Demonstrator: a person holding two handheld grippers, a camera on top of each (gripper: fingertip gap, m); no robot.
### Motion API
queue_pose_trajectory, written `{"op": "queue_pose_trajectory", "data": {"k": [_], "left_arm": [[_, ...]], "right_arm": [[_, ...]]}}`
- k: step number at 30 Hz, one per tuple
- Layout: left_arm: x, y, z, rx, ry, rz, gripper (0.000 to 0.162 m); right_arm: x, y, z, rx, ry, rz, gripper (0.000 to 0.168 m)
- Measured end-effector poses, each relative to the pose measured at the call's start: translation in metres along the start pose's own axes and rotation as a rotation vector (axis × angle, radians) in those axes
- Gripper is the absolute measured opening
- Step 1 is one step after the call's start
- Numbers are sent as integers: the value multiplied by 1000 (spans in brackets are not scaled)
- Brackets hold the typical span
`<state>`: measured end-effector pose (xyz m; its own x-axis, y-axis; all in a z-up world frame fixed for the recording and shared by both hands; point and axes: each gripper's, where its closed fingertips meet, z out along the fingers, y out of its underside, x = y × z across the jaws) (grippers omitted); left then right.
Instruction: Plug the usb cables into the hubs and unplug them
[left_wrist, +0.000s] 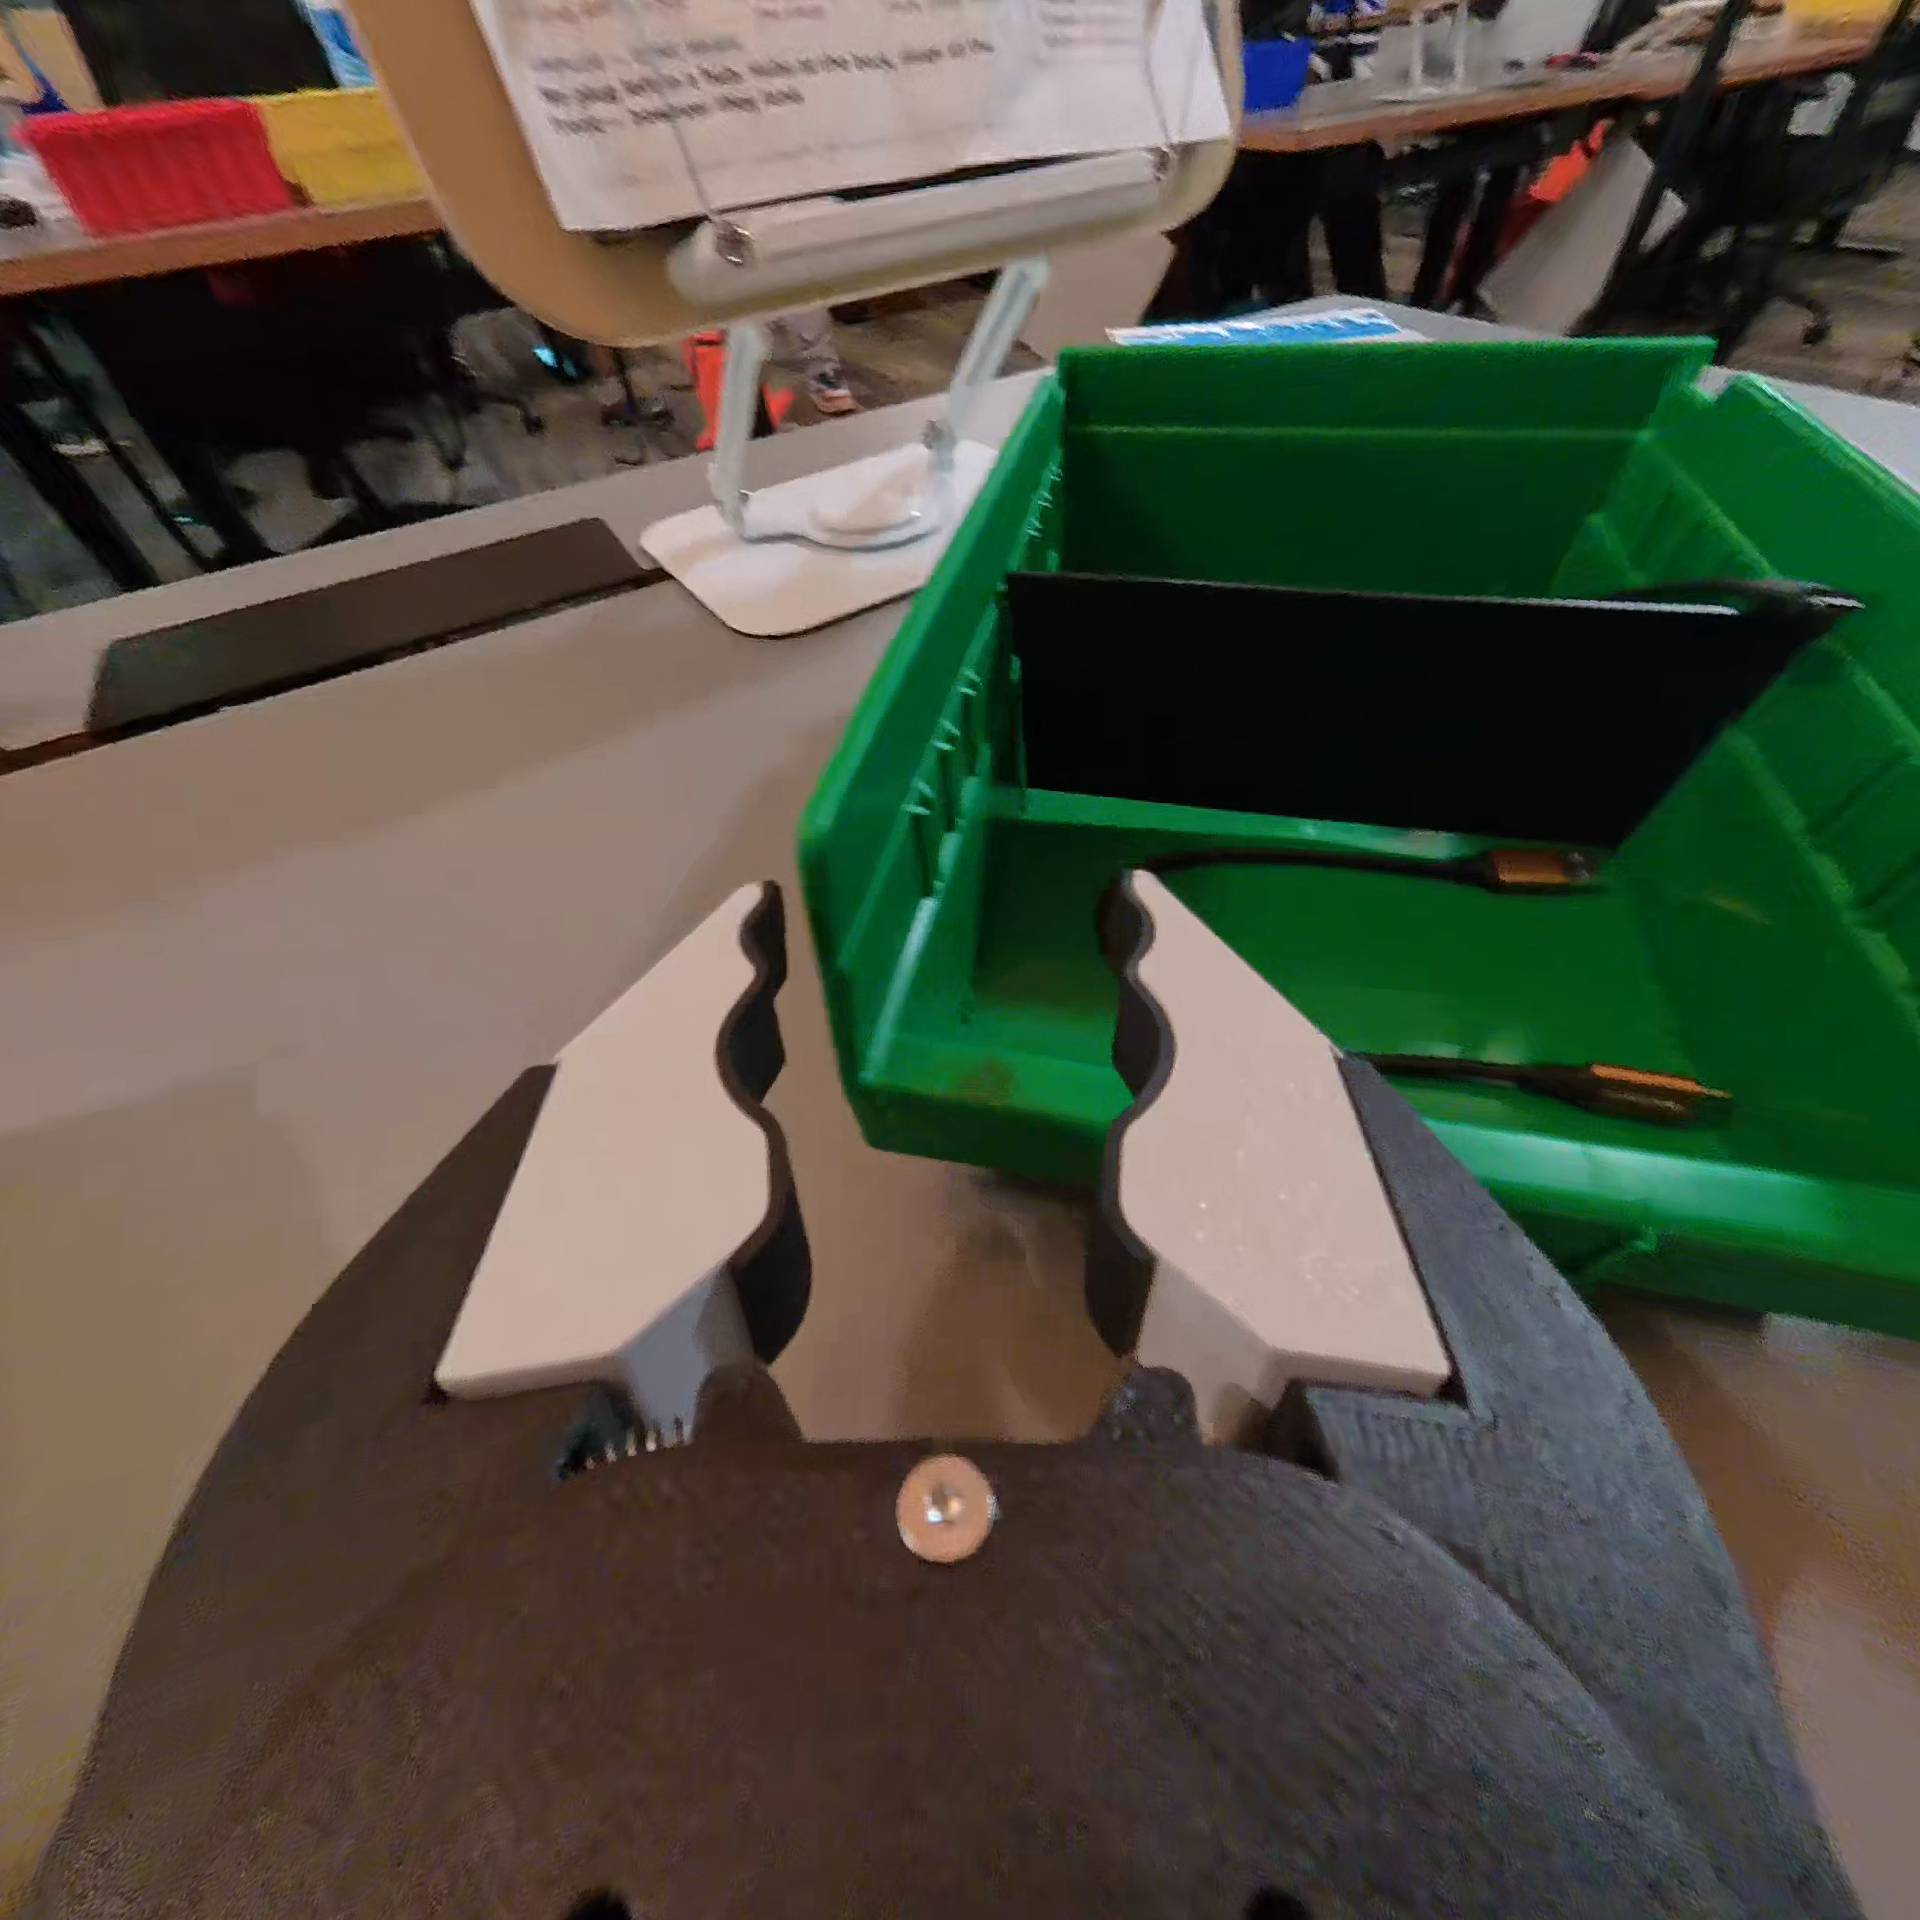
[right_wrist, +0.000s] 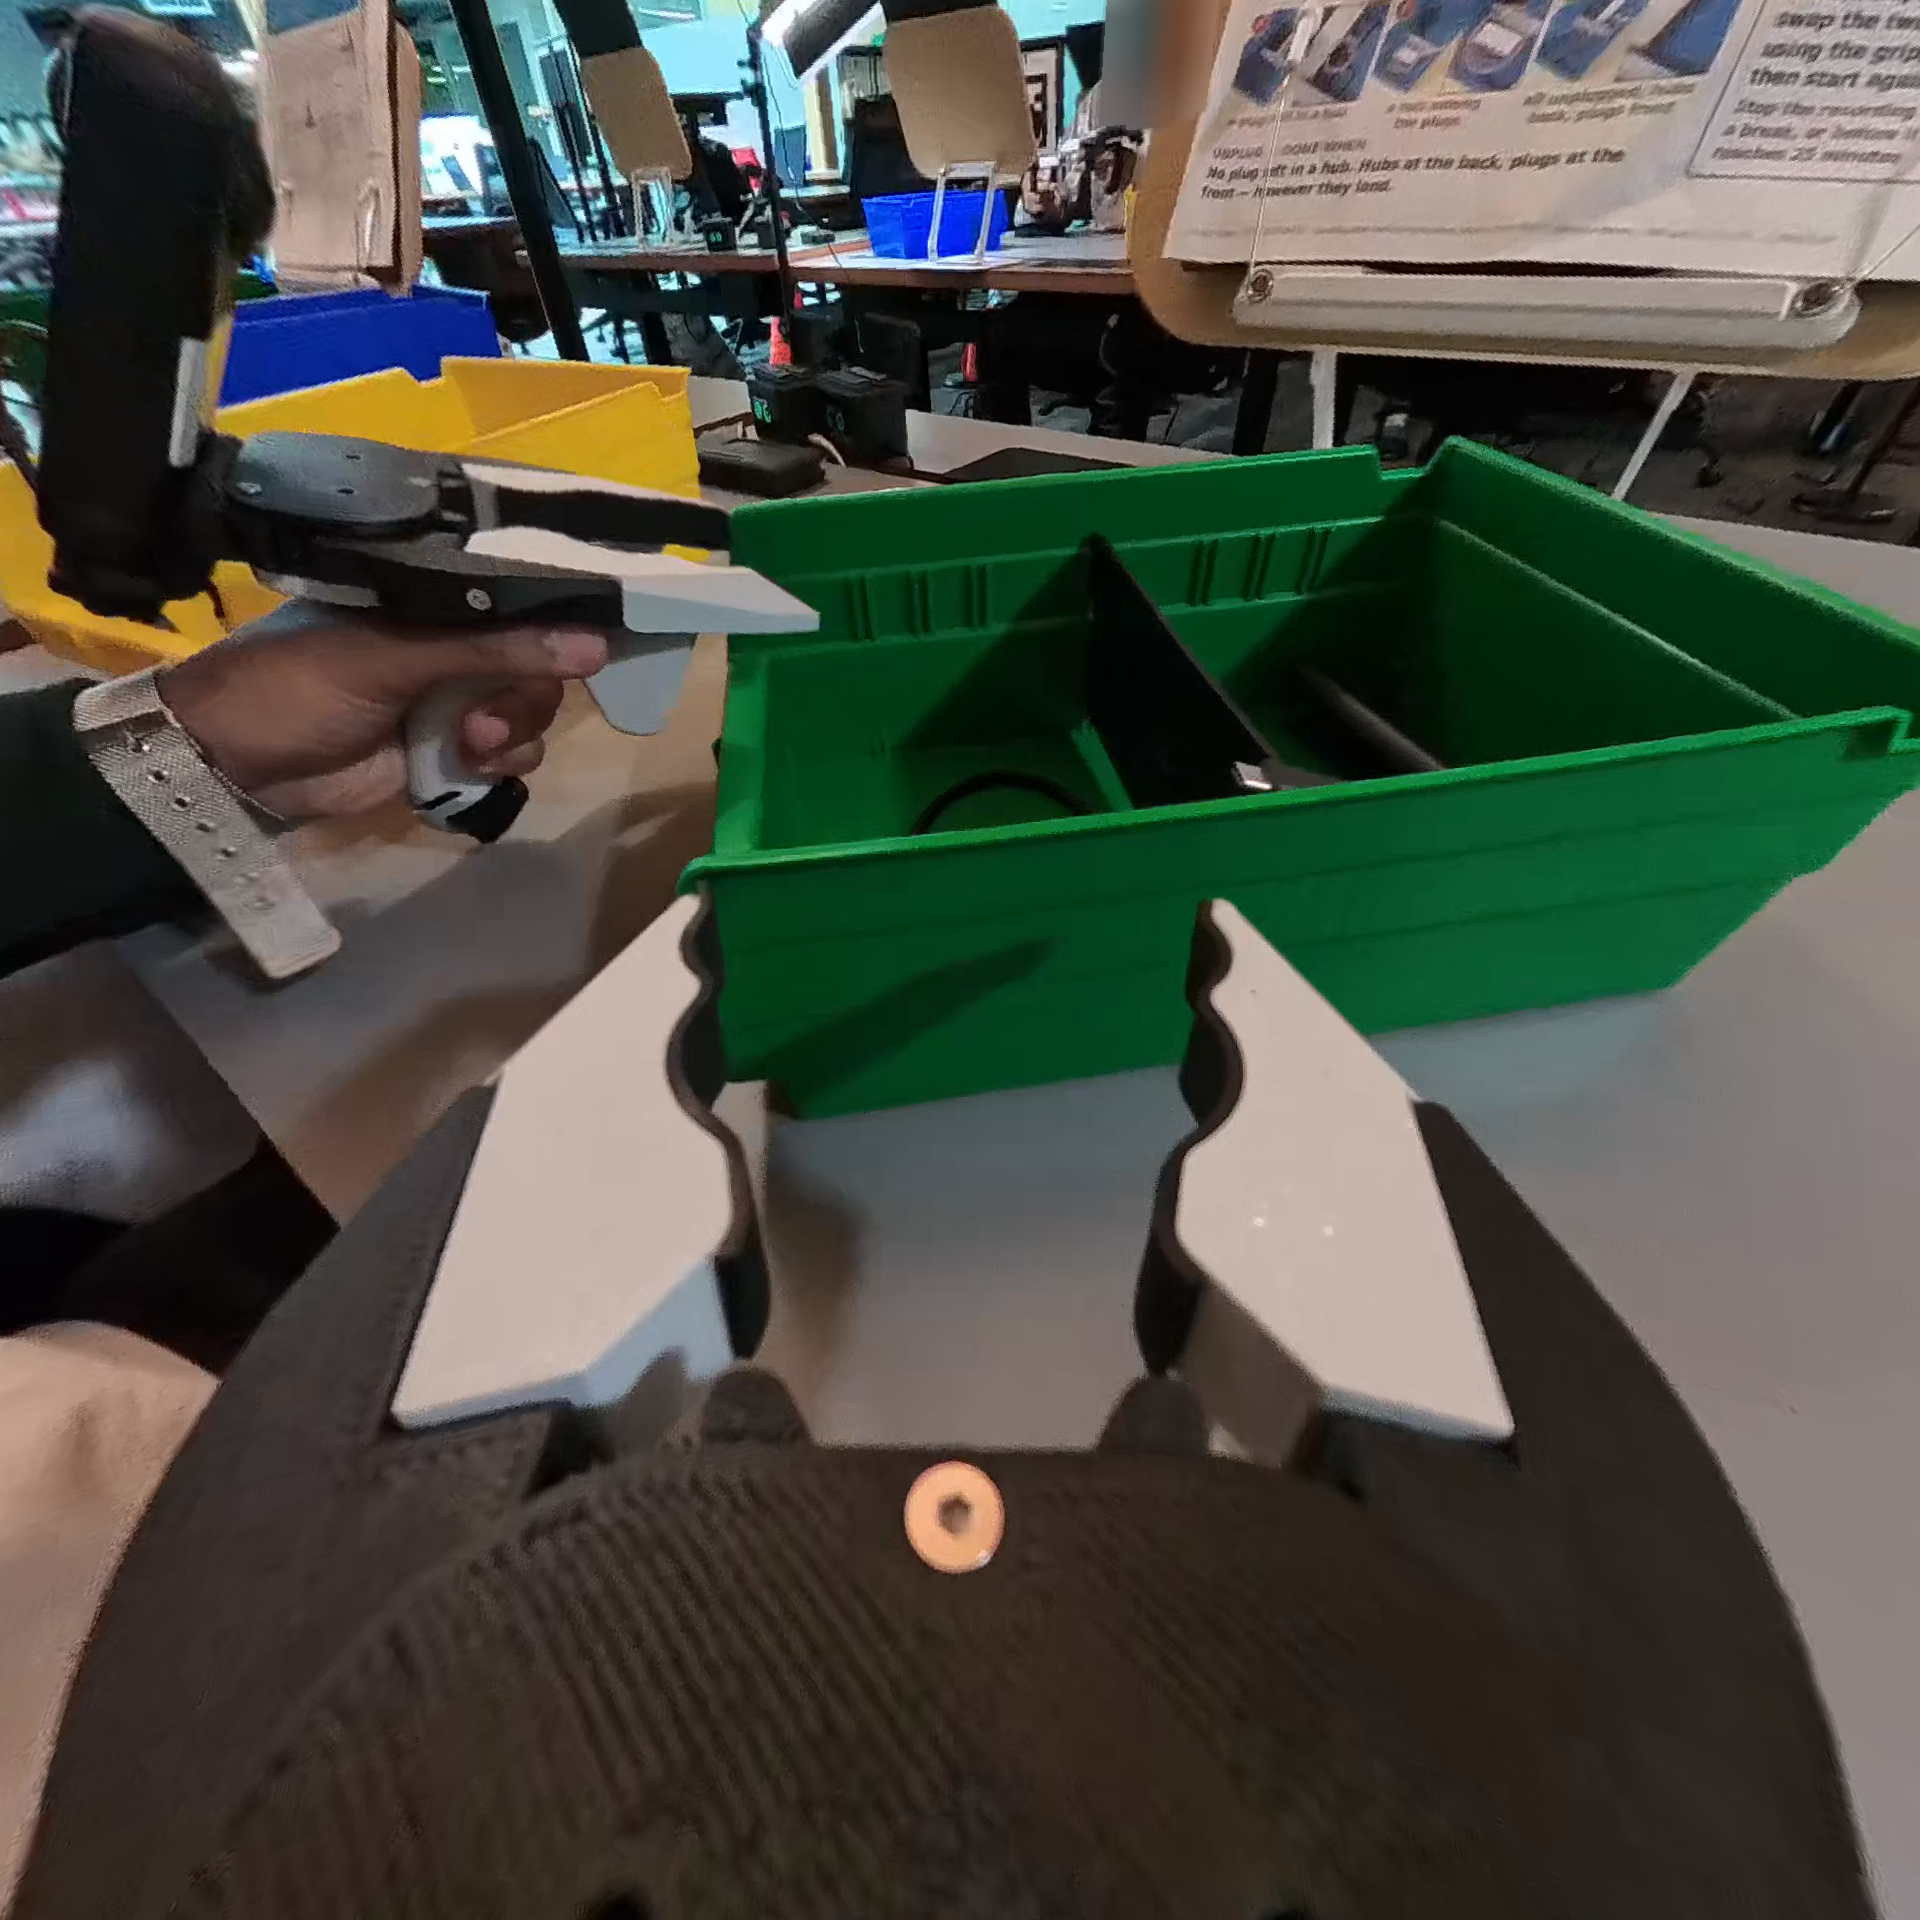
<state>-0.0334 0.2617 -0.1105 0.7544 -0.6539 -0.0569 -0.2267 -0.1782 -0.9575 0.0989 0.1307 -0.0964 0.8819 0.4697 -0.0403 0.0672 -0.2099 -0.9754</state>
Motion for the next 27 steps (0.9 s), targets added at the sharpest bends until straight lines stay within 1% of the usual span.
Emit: {"op": "queue_pose_trajectory", "data": {"k": [1,3,6,8,10,11,15,17,19,21,22,24,27], "left_arm": [[5,1,0,-4,15,3,63],[8,3,-1,-17,16,17,70],[9,2,-4,-12,28,17,63],[9,1,-6,-2,54,-23,57],[9,0,-7,11,77,-78,55],[9,-1,-7,16,84,-100,54],[9,-1,-7,21,83,-92,52],[10,-1,-7,22,87,-80,52],[13,-1,-7,23,108,-78,50],[14,-1,-7,29,114,-79,50],[14,-1,-7,30,120,-79,49],[16,-2,-7,33,136,-85,48],[17,-2,-7,34,139,-79,47]], "right_arm": [[-1,2,1,-16,0,-10,91],[-2,4,2,-30,-10,-19,90],[-4,3,0,-42,-47,-40,82],[-4,1,-3,-54,-39,-124,78],[-3,-4,-7,-56,4,-219,82],[-4,-7,-9,-51,8,-243,80],[2,-21,-18,-4,62,-275,78],[4,-18,-17,-8,51,-229,77],[4,-5,-11,-60,16,-150,83],[6,-1,-10,-64,-3,-88,80],[7,0,-10,-66,-9,-65,82],[10,1,-11,-69,-15,-34,84],[11,-1,-13,-59,-17,-38,82]]}}
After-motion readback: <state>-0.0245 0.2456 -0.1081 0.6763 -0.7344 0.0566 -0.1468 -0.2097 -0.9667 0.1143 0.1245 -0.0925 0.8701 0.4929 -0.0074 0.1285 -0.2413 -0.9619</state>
